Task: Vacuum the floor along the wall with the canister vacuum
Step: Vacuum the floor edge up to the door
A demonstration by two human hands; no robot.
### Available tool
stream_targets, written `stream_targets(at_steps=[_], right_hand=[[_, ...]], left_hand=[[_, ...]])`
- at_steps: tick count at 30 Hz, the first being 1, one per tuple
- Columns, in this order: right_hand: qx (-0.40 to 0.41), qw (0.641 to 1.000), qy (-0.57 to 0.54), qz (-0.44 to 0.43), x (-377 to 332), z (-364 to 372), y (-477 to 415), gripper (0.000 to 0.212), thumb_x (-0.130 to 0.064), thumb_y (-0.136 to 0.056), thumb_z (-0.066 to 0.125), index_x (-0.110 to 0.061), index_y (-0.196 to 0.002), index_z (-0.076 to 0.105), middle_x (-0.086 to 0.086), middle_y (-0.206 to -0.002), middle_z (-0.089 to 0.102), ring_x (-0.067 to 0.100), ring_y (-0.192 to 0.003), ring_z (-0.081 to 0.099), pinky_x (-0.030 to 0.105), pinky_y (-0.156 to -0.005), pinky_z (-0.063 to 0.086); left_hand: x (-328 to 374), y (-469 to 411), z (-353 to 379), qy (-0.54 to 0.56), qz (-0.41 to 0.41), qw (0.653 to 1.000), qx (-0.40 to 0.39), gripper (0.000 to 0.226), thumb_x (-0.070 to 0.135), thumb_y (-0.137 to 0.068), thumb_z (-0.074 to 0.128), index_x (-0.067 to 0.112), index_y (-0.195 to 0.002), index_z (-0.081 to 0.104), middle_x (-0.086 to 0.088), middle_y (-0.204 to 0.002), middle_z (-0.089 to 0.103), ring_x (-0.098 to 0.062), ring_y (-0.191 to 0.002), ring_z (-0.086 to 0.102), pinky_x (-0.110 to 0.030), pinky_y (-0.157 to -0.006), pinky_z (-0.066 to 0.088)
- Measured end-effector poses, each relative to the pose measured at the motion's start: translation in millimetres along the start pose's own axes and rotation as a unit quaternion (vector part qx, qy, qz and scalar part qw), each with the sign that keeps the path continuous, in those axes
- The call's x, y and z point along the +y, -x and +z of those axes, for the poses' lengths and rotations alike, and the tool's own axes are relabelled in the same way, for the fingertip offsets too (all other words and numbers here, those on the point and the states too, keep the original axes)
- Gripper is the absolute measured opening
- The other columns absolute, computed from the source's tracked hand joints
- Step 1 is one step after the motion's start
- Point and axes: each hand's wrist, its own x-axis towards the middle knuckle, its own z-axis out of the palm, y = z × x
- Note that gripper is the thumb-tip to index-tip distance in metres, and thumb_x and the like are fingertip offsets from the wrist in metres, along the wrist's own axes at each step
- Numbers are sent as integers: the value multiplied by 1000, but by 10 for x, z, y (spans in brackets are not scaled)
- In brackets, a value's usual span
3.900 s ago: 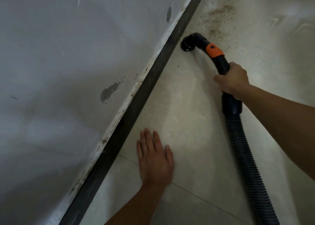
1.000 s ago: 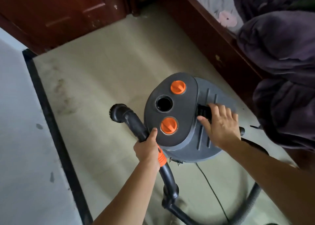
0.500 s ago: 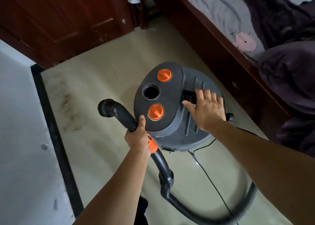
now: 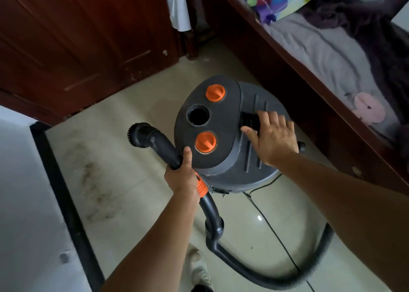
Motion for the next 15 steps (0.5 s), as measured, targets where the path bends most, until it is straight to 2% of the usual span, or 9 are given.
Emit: stream_targets(at_steps=[8, 15], right_hand=[[27, 999, -16, 14, -440, -33, -958, 80, -71, -90, 13, -10, -133, 45, 18, -125, 54, 40, -113, 50, 50, -97, 36], [37, 999, -8, 12, -565, -63, -1565, 82, -72, -90, 10, -10, -135, 42, 18, -127, 53, 39, -116, 49, 51, -98, 36]], left_hand=[[823, -759, 332, -28, 19, 999, 3, 49, 48, -79, 74, 9, -107, 64, -3, -100, 72, -26, -90, 68, -45, -90, 54], [1189, -1133, 645, -29, 56, 998, 14, 48, 47, -80, 74, 9, -107, 65, -4, -99, 72, -23, -90, 67, -37, -86, 52]])
